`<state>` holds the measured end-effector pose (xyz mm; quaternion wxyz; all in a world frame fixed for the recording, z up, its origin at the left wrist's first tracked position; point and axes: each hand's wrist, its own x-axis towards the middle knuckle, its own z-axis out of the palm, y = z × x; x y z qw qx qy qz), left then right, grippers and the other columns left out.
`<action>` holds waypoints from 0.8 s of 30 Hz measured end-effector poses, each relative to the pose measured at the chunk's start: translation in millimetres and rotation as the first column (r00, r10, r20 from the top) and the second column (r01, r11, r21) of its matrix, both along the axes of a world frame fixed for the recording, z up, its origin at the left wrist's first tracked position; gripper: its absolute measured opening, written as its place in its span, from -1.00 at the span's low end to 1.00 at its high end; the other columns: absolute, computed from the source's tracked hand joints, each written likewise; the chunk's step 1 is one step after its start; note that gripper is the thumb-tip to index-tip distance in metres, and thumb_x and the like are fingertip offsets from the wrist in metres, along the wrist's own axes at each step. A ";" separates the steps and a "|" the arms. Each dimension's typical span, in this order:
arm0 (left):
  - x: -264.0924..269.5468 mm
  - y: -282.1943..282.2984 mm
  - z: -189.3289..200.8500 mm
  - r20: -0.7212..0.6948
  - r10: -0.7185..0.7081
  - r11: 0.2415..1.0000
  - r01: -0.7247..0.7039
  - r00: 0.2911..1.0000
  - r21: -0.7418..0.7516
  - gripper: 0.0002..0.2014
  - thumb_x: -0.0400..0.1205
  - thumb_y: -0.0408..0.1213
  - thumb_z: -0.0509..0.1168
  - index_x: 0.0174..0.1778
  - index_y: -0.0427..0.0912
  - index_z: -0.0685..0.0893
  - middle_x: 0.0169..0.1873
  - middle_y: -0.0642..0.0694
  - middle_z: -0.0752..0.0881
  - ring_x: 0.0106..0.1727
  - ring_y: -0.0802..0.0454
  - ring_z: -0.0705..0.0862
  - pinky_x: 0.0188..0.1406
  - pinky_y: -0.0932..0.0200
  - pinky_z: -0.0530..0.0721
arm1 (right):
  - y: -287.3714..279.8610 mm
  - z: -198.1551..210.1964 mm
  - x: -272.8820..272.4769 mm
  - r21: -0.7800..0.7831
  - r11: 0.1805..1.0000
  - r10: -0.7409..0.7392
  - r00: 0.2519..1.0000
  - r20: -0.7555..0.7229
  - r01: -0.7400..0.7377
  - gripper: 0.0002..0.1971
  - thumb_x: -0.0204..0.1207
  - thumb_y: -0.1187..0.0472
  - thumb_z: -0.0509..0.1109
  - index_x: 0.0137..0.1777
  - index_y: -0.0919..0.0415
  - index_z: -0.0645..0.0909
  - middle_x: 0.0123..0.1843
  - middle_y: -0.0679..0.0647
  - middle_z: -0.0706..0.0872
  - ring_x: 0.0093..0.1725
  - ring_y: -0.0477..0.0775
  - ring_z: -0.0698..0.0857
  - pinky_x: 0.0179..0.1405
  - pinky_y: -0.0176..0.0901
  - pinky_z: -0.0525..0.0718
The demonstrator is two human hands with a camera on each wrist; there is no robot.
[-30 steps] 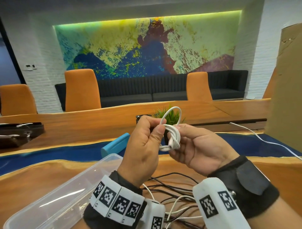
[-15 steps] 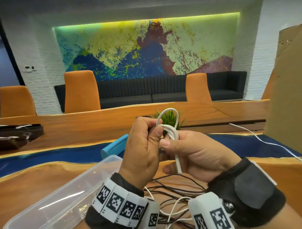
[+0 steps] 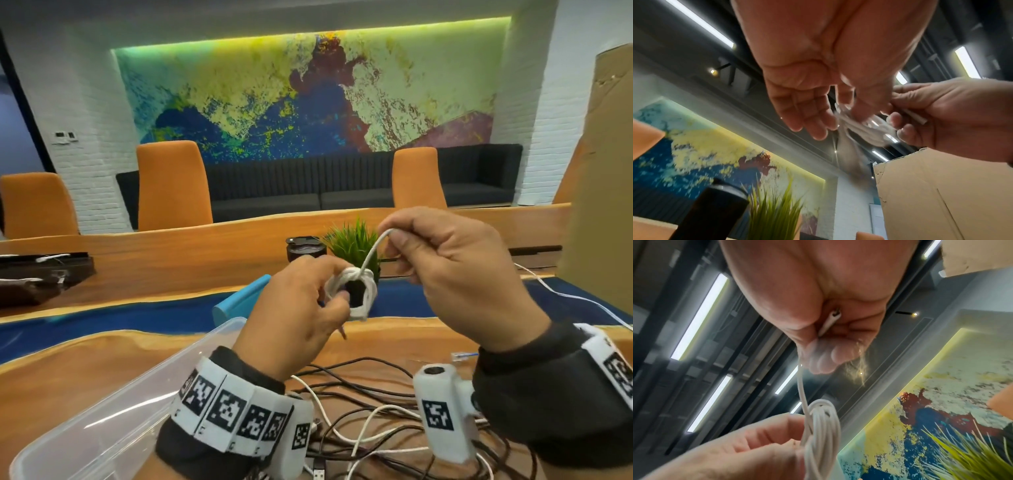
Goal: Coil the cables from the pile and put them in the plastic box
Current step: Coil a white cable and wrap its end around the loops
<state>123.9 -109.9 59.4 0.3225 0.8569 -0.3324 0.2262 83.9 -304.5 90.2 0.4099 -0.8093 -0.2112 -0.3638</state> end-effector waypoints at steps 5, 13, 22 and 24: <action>-11.2 -3.7 6.3 0.061 -0.052 0.997 0.056 0.997 -0.052 -0.80 0.61 -0.04 0.40 0.14 0.15 0.75 -0.29 0.15 0.67 -0.25 0.17 0.62 -0.27 0.25 0.60 | -0.5 -1.6 5.6 -0.115 0.992 -0.042 0.988 0.149 0.059 -0.77 0.63 0.10 0.26 0.15 0.03 0.72 -0.03 -0.02 0.68 0.03 -0.06 0.64 -0.02 -0.15 0.66; -8.2 -2.2 7.5 0.194 -0.147 0.962 0.186 0.970 -0.199 -0.78 0.71 -0.10 0.26 0.08 -0.06 0.78 -0.15 0.07 0.76 -0.08 0.07 0.71 -0.19 0.20 0.69 | -11.6 -7.3 12.7 -0.402 0.858 -0.361 0.932 -0.027 0.321 -0.82 0.63 0.06 0.35 0.02 -0.09 0.81 -0.18 -0.17 0.72 -0.08 0.02 0.60 -0.11 0.00 0.63; -6.8 -7.3 1.5 0.320 -0.183 0.915 0.280 0.930 -0.290 -0.80 0.72 -0.23 0.27 0.12 -0.21 0.75 -0.11 -0.05 0.74 -0.08 -0.04 0.73 -0.15 -0.04 0.73 | 7.4 -4.9 6.6 0.785 0.610 0.600 0.712 -0.364 -0.113 -0.84 0.41 0.31 0.45 -0.03 0.35 0.66 -0.16 0.31 0.77 -0.25 0.16 0.74 -0.34 -0.14 0.79; -6.4 -8.2 0.1 0.344 -0.171 0.910 0.282 0.923 -0.305 -0.81 0.71 -0.25 0.28 0.11 -0.22 0.76 -0.12 -0.05 0.74 -0.09 -0.03 0.72 -0.15 -0.03 0.72 | 9.2 -5.7 6.8 0.836 0.533 0.681 0.651 -0.336 -0.126 -0.82 0.33 0.28 0.46 -0.08 0.31 0.64 -0.21 0.24 0.75 -0.26 0.11 0.71 -0.37 -0.16 0.77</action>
